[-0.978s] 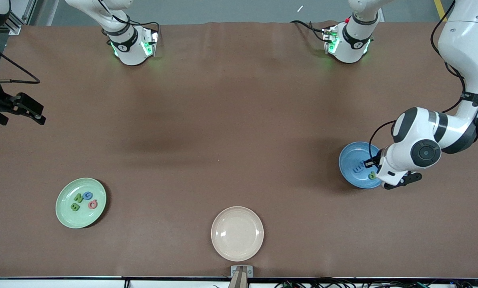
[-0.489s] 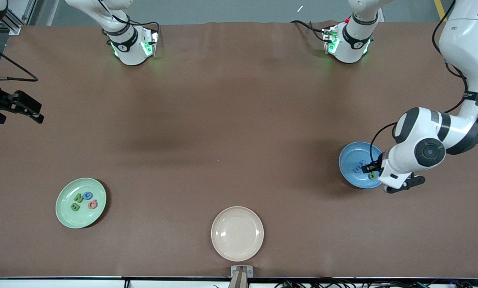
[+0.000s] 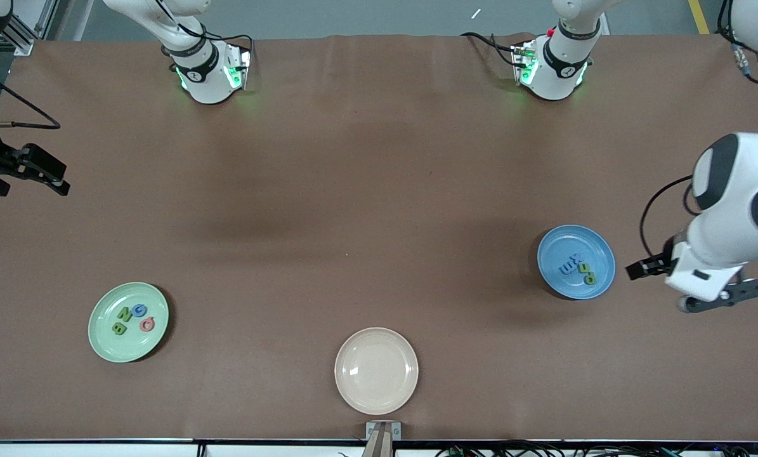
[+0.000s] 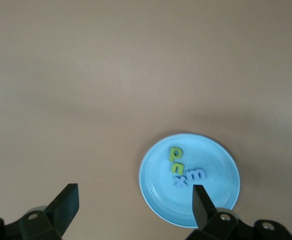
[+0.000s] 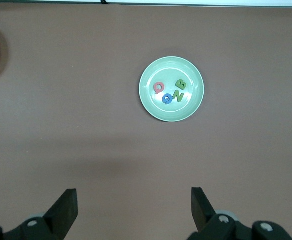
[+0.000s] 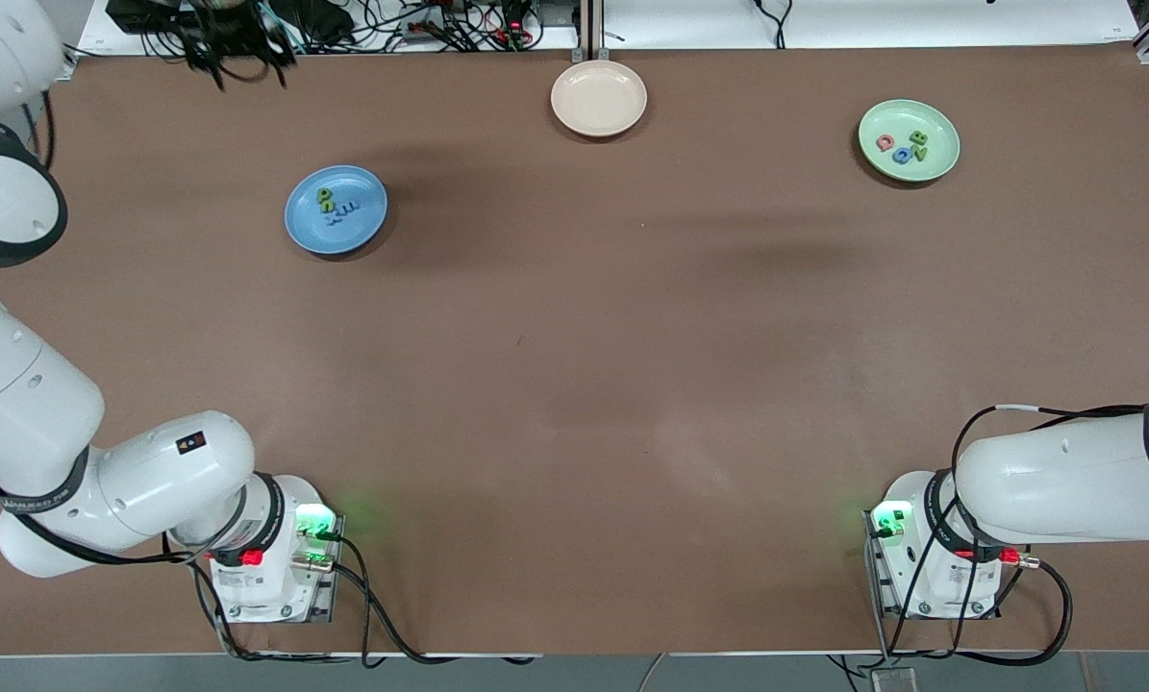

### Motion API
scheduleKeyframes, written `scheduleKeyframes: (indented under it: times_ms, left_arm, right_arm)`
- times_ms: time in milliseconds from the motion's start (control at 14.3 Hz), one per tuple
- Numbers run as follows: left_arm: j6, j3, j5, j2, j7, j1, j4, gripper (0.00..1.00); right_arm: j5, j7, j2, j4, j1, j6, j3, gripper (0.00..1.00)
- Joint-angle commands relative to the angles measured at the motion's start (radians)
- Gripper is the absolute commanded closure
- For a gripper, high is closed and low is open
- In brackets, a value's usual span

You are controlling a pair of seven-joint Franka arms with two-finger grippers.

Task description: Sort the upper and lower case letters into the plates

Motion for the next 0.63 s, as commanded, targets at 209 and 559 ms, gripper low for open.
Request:
scheduleKeyframes:
  times_ms: [209, 559]
  left_arm:
    - [-0.077, -0.010, -0.064, -0.142, 0.032, 0.014, 0.045, 0.00]
    - [-0.160, -0.003, -0.206, -0.269, 0.187, 0.025, 0.049, 0.00]
  right_arm:
    - [-0.005, -0.004, -0.020, -0.016, -0.012, -0.003, 0.011, 0.00]
    - [-0.005, -0.004, -0.020, -0.016, -0.014, -0.003, 0.011, 0.00]
